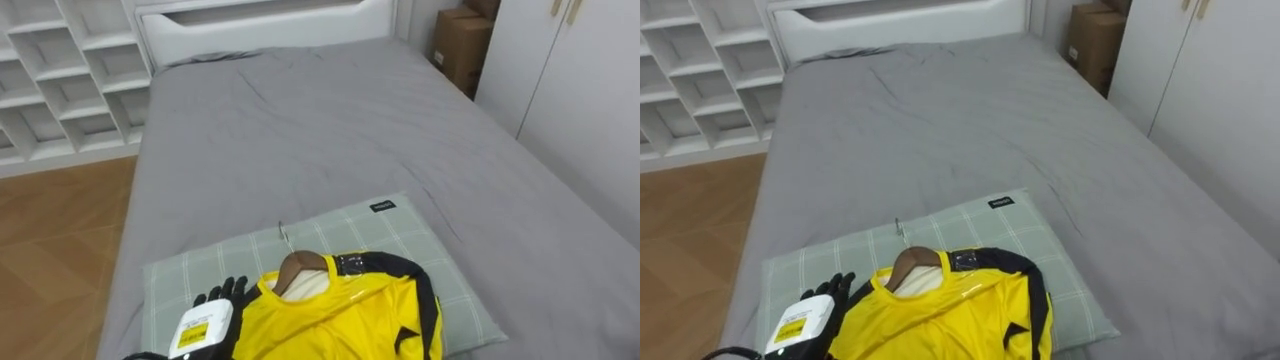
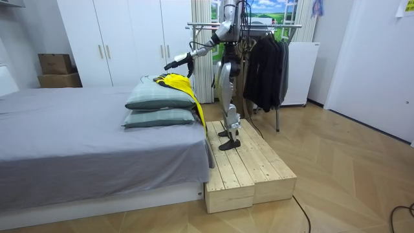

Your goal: Hang clothes

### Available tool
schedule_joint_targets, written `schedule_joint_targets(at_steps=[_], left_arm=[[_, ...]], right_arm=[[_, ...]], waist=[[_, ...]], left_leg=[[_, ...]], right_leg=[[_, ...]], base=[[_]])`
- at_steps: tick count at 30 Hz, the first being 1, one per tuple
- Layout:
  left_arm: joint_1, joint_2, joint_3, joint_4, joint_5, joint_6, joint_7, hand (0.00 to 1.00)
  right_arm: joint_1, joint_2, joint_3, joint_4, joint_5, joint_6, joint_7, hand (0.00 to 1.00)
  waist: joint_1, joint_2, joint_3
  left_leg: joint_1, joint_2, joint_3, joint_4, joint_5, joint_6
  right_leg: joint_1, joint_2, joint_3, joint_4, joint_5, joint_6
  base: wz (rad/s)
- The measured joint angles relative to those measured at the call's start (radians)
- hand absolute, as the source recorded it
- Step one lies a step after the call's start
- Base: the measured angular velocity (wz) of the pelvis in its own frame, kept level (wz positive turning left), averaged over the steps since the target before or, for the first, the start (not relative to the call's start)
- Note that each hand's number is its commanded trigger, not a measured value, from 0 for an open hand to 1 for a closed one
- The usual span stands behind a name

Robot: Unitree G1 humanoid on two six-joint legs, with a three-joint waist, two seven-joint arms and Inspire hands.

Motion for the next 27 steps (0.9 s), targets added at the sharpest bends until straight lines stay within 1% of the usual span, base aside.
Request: schedule_joint_targets(at_steps=[3,9,17,20,27], left_arm=[[-0.007,0.000,0.000,0.000,-0.020,-0.015,0.000,0.00],[-0.007,0.000,0.000,0.001,-0.060,-0.037,-0.009,0.00],[-0.008,0.000,0.000,0.001,-0.063,-0.047,-0.021,0.00],[-0.008,0.000,0.001,0.001,-0.093,-0.049,-0.021,0.00],[-0.019,0.003,0.004,0.001,-0.139,-0.049,-0.029,0.00]], right_arm=[[0.003,-0.002,0.000,-0.005,-0.003,-0.005,0.000,0.00],[0.007,-0.002,0.000,-0.004,-0.003,-0.007,0.001,0.00],[0.008,-0.002,0.000,-0.003,-0.002,-0.007,0.002,0.00],[0.007,-0.001,0.000,-0.003,-0.001,-0.007,0.002,0.00],[0.007,0.001,0.000,0.011,0.005,-0.007,0.001,0.00]], waist=[[-0.003,0.003,-0.0017],[-0.003,0.003,-0.0016],[-0.008,0.002,-0.0011],[-0.009,0.002,-0.0009],[-0.011,-0.004,0.0030]], left_leg=[[0.004,0.000,0.000,0.000,0.000,0.000],[0.006,0.004,0.000,0.001,0.000,0.000],[0.005,0.003,0.000,0.002,0.000,0.000],[0.004,0.003,0.000,0.002,0.000,0.000],[0.003,0.003,0.000,0.002,0.000,-0.001]], right_leg=[[0.003,0.000,0.000,0.001,0.000,0.000],[0.004,0.003,0.001,0.005,0.001,-0.001],[0.004,0.004,0.004,0.002,0.001,-0.001],[0.003,0.004,0.005,0.001,0.001,-0.001],[0.003,0.004,0.007,-0.002,0.000,-0.002]], base=[[0.00],[0.00],[0.00],[0.00],[0.00]])
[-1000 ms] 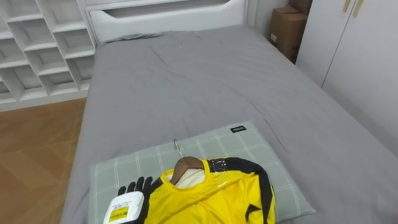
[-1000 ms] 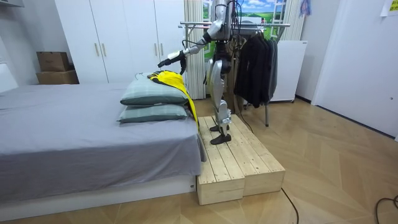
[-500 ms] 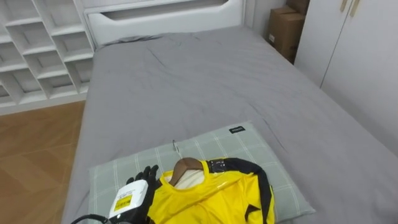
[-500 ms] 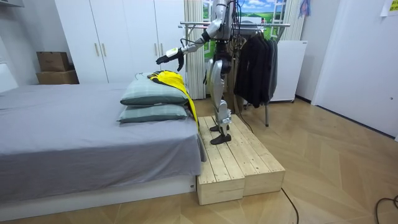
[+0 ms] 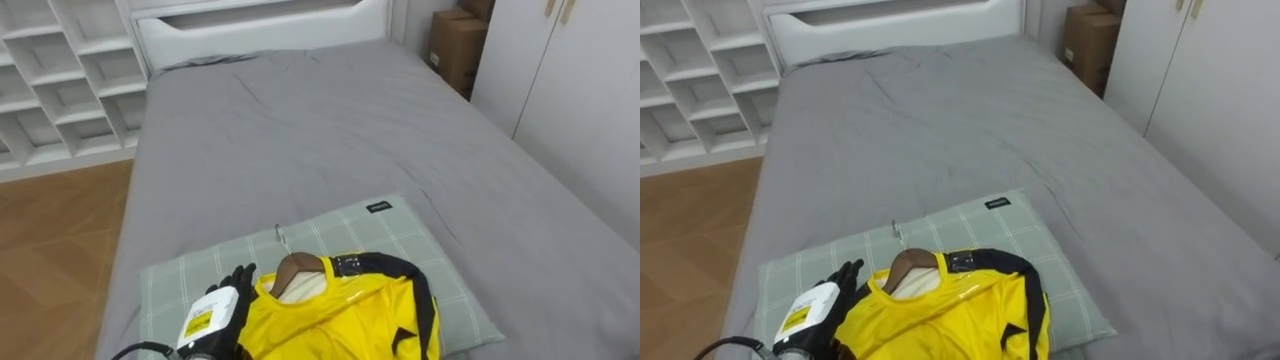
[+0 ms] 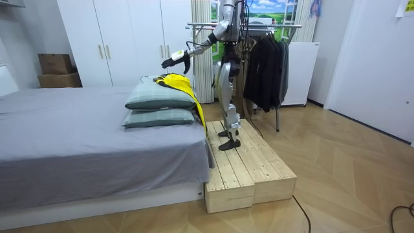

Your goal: Hang clothes

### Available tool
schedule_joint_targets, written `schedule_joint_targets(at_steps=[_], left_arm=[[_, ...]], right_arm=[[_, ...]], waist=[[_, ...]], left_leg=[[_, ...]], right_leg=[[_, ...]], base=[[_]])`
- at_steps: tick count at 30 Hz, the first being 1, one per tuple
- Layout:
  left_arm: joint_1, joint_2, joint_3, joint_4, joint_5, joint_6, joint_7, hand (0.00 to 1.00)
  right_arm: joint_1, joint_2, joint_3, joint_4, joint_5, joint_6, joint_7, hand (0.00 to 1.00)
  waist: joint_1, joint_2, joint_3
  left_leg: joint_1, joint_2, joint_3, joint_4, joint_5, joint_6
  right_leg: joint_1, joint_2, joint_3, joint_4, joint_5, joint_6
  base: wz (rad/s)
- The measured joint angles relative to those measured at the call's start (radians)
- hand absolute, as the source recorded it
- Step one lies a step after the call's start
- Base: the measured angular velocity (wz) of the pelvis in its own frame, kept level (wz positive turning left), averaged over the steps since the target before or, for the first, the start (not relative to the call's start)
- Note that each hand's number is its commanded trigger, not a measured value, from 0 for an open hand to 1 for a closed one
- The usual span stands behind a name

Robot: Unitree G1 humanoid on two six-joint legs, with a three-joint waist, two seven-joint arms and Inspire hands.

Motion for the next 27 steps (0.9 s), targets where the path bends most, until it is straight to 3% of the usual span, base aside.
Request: schedule_joint_targets(at_steps=[8,11,18,27], left_arm=[[-0.001,0.001,0.002,0.000,-0.064,0.000,-0.022,0.00],[-0.001,0.000,0.010,0.003,-0.107,0.003,-0.024,0.00],[-0.008,0.002,0.030,0.006,-0.217,0.061,-0.087,0.00],[-0.060,0.003,0.027,0.034,-0.235,0.099,-0.180,0.00]], right_arm=[[0.003,0.000,0.001,0.022,-0.003,0.003,-0.035,0.00],[0.017,0.000,0.001,0.021,-0.023,0.021,-0.060,0.00],[0.033,-0.003,0.003,0.027,-0.121,0.073,-0.074,0.00],[0.032,-0.008,0.007,0.020,-0.233,0.130,-0.054,0.00]], waist=[[0.002,-0.003,0.0033],[0.014,-0.001,0.0024],[0.018,0.006,-0.0023],[0.011,0.013,-0.0056]], left_leg=[[-0.001,0.002,0.005,0.001,0.000,0.000],[-0.002,0.002,0.011,-0.002,0.000,0.000],[-0.003,0.005,0.023,0.000,0.000,0.000],[-0.004,0.005,0.020,0.002,0.000,0.000]], right_leg=[[-0.003,0.001,0.006,0.003,0.000,0.000],[-0.009,0.004,0.021,0.004,0.000,0.000],[-0.021,0.004,0.030,0.020,0.000,0.000],[-0.019,0.005,0.028,0.020,0.000,0.000]], base=[[-0.01],[-0.08],[-0.04],[0.00]])
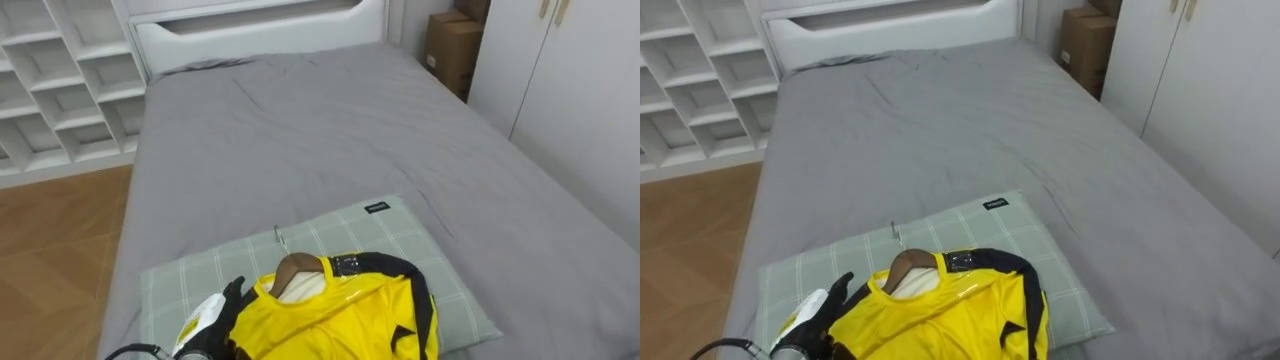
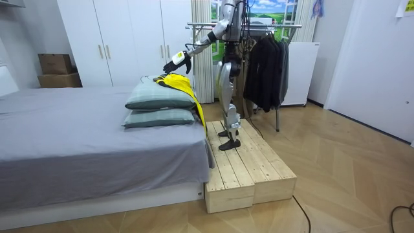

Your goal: Hang clothes

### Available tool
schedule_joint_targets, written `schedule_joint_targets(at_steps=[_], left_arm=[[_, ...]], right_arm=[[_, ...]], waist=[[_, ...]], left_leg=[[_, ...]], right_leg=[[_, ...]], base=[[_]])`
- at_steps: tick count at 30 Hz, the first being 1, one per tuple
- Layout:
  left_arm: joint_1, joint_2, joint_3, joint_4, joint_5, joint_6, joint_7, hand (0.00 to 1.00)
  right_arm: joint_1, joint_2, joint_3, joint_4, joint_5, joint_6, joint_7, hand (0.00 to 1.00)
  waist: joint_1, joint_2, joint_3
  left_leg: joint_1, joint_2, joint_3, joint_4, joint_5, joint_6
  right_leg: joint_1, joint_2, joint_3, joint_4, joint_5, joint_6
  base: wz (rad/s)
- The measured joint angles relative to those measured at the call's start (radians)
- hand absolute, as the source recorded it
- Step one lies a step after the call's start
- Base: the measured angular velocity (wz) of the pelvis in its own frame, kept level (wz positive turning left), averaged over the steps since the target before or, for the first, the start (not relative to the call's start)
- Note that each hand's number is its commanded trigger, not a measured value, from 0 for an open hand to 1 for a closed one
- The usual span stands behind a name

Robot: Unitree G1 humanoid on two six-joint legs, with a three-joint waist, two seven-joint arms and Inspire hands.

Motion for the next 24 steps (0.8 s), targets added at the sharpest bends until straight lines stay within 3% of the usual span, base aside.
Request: schedule_joint_targets(at_steps=[10,15,24], left_arm=[[-0.099,0.004,-0.001,0.139,0.001,0.030,-0.072,0.00],[-0.137,0.015,-0.001,0.146,0.011,0.033,-0.082,0.00],[-0.153,0.038,-0.016,0.152,0.014,0.051,-0.082,0.00]], right_arm=[[0.011,0.004,0.051,-0.001,-0.079,0.065,0.023,0.00],[0.011,0.008,0.053,-0.001,-0.085,0.070,0.023,0.00],[0.010,0.007,0.054,-0.004,-0.091,0.085,0.022,0.00]], waist=[[-0.017,-0.003,0.0040],[-0.022,-0.009,0.0112],[-0.022,-0.002,0.0123]], left_leg=[[-0.007,0.003,0.008,0.016,-0.002,0.002],[-0.032,0.008,0.005,0.034,-0.005,0.005],[-0.047,0.017,0.004,0.049,-0.008,0.008]], right_leg=[[-0.004,-0.001,0.000,0.007,0.000,0.000],[-0.019,0.001,-0.002,0.019,-0.001,0.001],[-0.035,0.003,-0.001,0.036,-0.001,0.002]], base=[[-0.01],[0.01],[0.00]])
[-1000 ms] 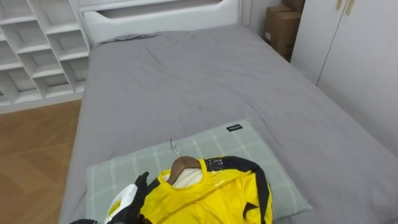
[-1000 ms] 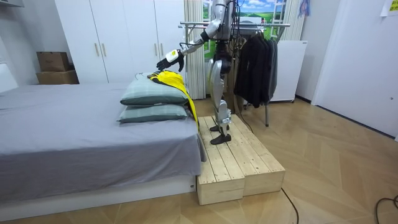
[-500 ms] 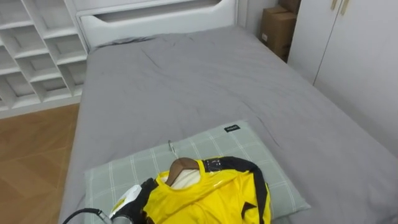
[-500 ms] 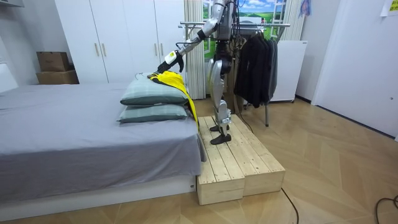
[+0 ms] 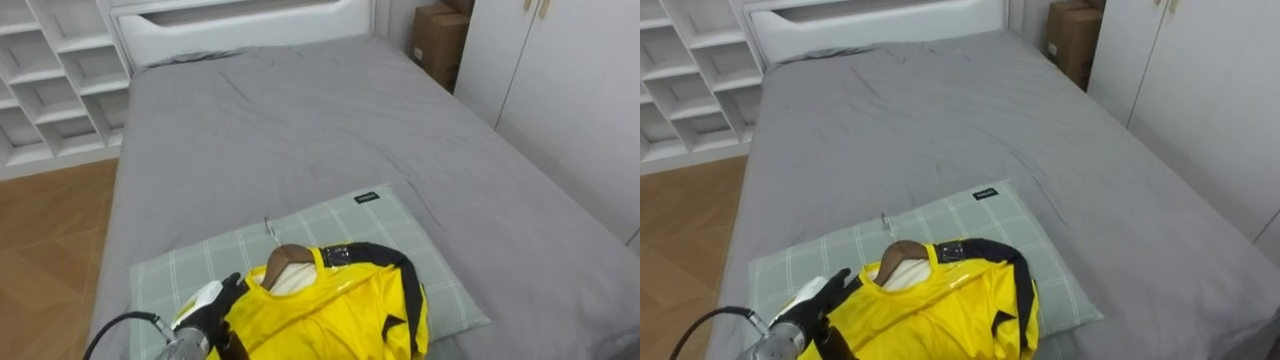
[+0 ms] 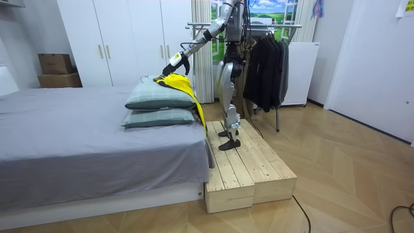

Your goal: Hang clothes

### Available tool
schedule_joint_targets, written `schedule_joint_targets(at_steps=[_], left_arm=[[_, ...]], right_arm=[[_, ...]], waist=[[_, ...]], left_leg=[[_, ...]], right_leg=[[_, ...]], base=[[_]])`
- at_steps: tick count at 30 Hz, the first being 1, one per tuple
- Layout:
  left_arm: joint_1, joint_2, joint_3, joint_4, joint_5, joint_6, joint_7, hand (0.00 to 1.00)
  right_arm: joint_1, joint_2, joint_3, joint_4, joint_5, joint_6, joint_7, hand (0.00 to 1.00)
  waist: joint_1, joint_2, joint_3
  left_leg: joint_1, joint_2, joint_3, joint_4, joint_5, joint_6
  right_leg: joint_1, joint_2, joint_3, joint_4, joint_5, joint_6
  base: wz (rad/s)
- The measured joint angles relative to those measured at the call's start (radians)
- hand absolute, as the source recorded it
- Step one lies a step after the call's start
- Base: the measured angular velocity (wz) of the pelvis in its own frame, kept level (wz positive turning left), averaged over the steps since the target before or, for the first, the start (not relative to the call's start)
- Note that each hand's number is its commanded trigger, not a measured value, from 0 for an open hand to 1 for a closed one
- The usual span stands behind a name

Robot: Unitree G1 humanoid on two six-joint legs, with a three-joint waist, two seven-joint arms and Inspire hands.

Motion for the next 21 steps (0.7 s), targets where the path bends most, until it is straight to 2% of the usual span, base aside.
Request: schedule_joint_targets(at_steps=[2,4,8,13,18,21], left_arm=[[0.000,0.000,-0.008,0.000,0.031,0.010,0.000,0.00],[0.000,0.001,-0.010,0.000,0.066,0.023,0.000,0.00],[-0.001,0.002,-0.010,0.000,0.089,0.023,0.000,0.00],[-0.002,0.003,-0.010,0.000,0.167,0.034,0.000,0.00],[-0.005,0.003,-0.010,0.000,0.173,0.042,0.000,0.00],[-0.005,0.003,-0.011,0.000,0.193,0.043,0.000,0.00]], right_arm=[[-0.003,0.000,0.000,0.000,0.000,0.004,0.000,0.00],[-0.006,0.000,0.001,0.000,0.001,0.004,0.001,0.00],[-0.019,-0.003,0.001,0.004,0.014,0.004,0.000,0.00],[-0.030,-0.003,0.002,0.010,0.013,0.004,-0.011,0.00],[-0.031,-0.003,0.002,0.011,0.013,0.004,-0.025,0.00],[-0.031,-0.004,0.004,0.012,0.013,0.003,-0.034,0.00]], waist=[[0.000,0.007,-0.0041],[0.001,0.010,-0.0030],[0.001,0.010,-0.0028],[0.000,0.010,-0.0025],[0.000,0.013,-0.0003],[0.000,0.013,0.0045]], left_leg=[[-0.013,0.001,0.000,0.002,0.000,0.000],[-0.016,0.001,0.003,0.009,0.000,0.000],[-0.021,0.001,0.001,0.013,0.000,0.000],[-0.029,0.002,0.002,0.017,0.000,0.000],[-0.031,0.002,0.005,0.014,0.000,0.000],[-0.031,0.002,0.006,0.013,0.000,0.000]], right_leg=[[-0.013,0.001,0.001,0.002,0.000,0.000],[-0.015,0.003,0.002,0.011,0.000,0.000],[-0.020,0.005,0.002,0.014,0.000,0.000],[-0.037,0.008,0.012,0.017,0.000,0.000],[-0.043,0.009,0.020,0.018,0.000,0.000],[-0.044,0.009,0.021,0.017,0.000,0.000]], base=[[0.00],[0.00],[0.00],[-0.01],[-0.03],[0.00]])
